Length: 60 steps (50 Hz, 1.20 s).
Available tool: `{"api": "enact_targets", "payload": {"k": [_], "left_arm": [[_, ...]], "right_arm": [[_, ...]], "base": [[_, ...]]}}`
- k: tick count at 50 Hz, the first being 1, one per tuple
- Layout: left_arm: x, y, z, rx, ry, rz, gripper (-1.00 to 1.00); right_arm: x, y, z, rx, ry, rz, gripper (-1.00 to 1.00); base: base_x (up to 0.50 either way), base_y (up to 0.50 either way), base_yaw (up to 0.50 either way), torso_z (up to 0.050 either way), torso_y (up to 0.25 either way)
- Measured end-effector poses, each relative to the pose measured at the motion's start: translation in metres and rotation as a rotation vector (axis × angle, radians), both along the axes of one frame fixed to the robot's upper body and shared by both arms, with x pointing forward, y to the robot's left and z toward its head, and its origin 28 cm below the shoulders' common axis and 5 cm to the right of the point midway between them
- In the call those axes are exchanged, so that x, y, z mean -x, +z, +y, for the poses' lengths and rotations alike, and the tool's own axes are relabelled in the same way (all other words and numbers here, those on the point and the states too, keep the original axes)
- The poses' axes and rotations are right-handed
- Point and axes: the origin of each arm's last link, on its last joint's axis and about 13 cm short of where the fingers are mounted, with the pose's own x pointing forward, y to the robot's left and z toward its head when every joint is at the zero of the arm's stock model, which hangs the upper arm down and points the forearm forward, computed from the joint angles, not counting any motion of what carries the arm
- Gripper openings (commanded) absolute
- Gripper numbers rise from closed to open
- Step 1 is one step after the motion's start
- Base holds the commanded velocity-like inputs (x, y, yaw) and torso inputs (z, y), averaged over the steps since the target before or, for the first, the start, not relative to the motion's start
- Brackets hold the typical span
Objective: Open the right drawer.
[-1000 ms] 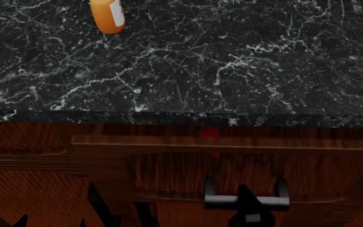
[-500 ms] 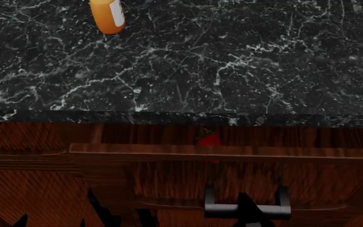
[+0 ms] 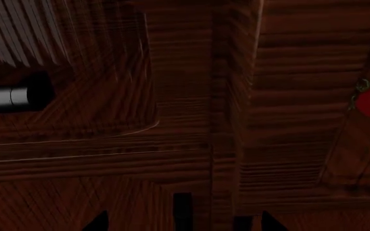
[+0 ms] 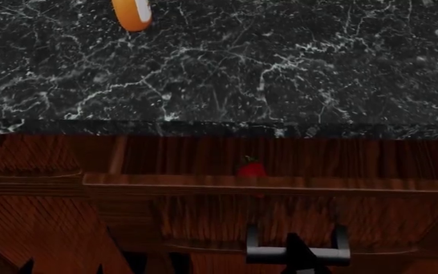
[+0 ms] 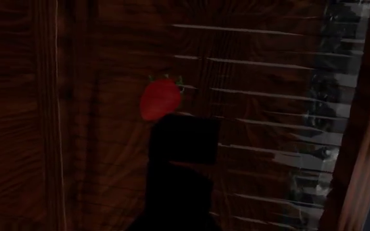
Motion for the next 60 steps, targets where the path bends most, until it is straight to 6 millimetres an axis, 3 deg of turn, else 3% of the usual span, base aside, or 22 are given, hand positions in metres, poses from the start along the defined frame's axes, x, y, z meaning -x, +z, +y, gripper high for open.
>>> {"api": "enact_targets", "payload": {"k": [60], "left_arm": [[0.0003, -0.0003, 0.0000, 0.001, -0.002, 0.000, 1.00]], "right_arm": [[0.0009, -0.0015, 0.0031, -0.004, 0.011, -0.004, -1.00]], "base": [[-0.19, 0.00, 0.00, 0.001, 0.001]]}}
